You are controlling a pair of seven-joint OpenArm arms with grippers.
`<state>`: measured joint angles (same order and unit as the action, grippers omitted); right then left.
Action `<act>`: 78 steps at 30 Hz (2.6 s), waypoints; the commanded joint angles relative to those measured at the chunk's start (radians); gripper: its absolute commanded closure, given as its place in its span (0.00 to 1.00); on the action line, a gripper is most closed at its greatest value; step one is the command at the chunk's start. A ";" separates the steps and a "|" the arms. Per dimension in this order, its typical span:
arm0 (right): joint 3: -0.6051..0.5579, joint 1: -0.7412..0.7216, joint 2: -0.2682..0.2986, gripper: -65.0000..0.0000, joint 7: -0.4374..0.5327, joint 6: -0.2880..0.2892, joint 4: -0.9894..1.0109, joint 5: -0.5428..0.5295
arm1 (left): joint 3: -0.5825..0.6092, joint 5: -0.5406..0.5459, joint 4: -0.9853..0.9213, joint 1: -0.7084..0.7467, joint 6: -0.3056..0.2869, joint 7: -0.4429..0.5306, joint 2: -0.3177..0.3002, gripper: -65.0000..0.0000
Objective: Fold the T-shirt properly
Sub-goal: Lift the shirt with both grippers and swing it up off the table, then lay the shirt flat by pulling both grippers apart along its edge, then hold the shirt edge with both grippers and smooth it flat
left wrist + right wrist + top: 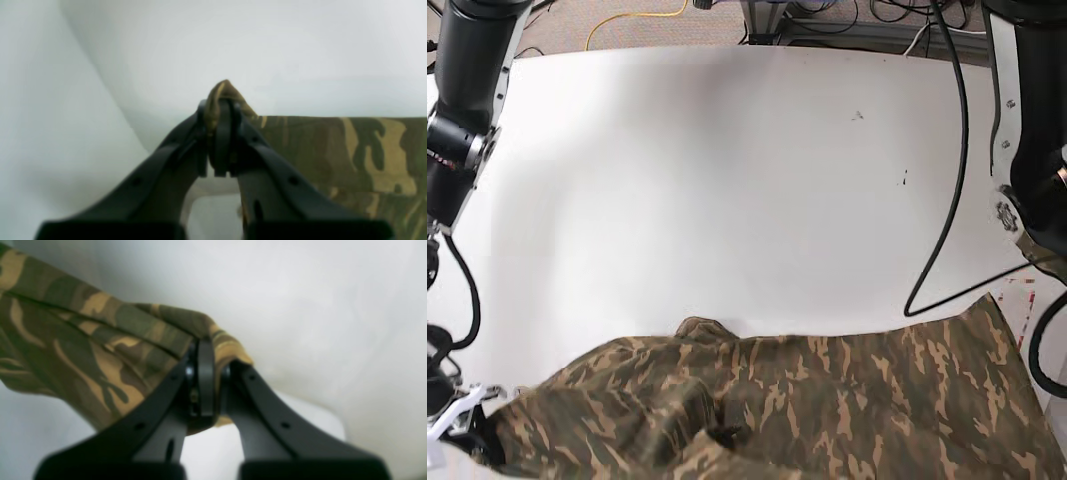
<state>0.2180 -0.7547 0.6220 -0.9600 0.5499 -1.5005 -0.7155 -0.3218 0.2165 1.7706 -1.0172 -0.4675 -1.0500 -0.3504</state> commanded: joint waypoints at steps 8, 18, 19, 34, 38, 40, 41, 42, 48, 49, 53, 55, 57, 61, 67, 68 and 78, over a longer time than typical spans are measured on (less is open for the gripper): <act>0.172 0.360 -0.090 1.00 -0.027 -0.006 -0.223 -0.003 | -0.089 -0.015 0.156 0.338 -0.037 0.001 0.029 1.00; 0.266 0.726 -0.239 1.00 -0.027 -0.006 -0.394 0.003 | -0.228 -0.013 0.209 0.723 -0.129 0.001 0.080 1.00; 0.278 0.752 -0.255 1.00 -0.027 -0.006 -0.403 0.003 | -0.244 -0.013 0.209 0.753 -0.141 0.001 0.084 1.00; 0.314 1.067 -0.388 1.00 -0.030 -0.008 -0.452 -0.002 | -0.340 -0.019 0.211 1.156 -0.211 0.003 0.096 1.00; 0.314 1.144 -0.390 1.00 -0.030 -0.008 -0.452 0.000 | -0.408 -0.019 0.211 1.259 -0.231 0.004 0.096 1.00; 0.311 1.161 -0.400 1.00 -0.029 -0.008 -0.450 0.001 | -0.434 -0.019 0.208 1.285 -0.231 0.004 0.096 1.00; 0.311 1.171 -0.406 1.00 -0.029 -0.008 -0.450 0.003 | -0.443 -0.021 0.205 1.302 -0.231 0.004 0.096 1.00; 0.311 1.179 -0.409 1.00 -0.029 -0.011 -0.450 0.003 | -0.445 -0.021 0.205 1.316 -0.231 0.004 0.096 1.00; 0.311 1.236 -0.414 1.00 -0.029 -0.015 -0.450 0.003 | -0.449 -0.021 0.209 1.405 -0.231 0.004 0.098 1.00; 0.311 1.240 -0.414 1.00 -0.029 -0.017 -0.450 0.003 | -0.449 -0.021 0.209 1.412 -0.231 0.004 0.098 1.00; 0.309 1.247 -0.413 1.00 -0.030 -0.017 -0.446 0.004 | -0.449 -0.021 0.206 1.431 -0.231 0.004 0.098 1.00; 0.309 1.250 -0.411 1.00 -0.030 -0.017 -0.446 0.004 | -0.449 -0.021 0.206 1.438 -0.231 0.004 0.098 1.00; 0.311 1.265 -0.414 1.00 -0.030 -0.017 -0.446 0.004 | -0.449 -0.021 0.206 1.463 -0.231 0.004 0.096 1.00; 0.311 1.285 -0.411 1.00 -0.030 -0.017 -0.446 0.004 | -0.449 -0.021 0.206 1.480 -0.231 0.004 0.095 1.00; 0.312 1.317 -0.414 1.00 -0.032 -0.020 -0.447 0.004 | -0.458 -0.021 0.208 1.517 -0.231 0.004 0.093 1.00; 0.314 1.326 -0.414 1.00 -0.032 -0.020 -0.449 0.004 | -0.468 -0.021 0.209 1.527 -0.231 0.004 0.092 1.00; 0.315 1.391 -0.414 1.00 -0.032 -0.018 -0.450 0.000 | -0.563 -0.021 0.208 1.552 -0.231 0.004 0.090 1.00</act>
<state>0.5240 0.6231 0.1963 -1.0080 0.5282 -1.9308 -0.7040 -0.8608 0.2039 1.9636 0.5316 -0.7044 -1.0580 -0.2420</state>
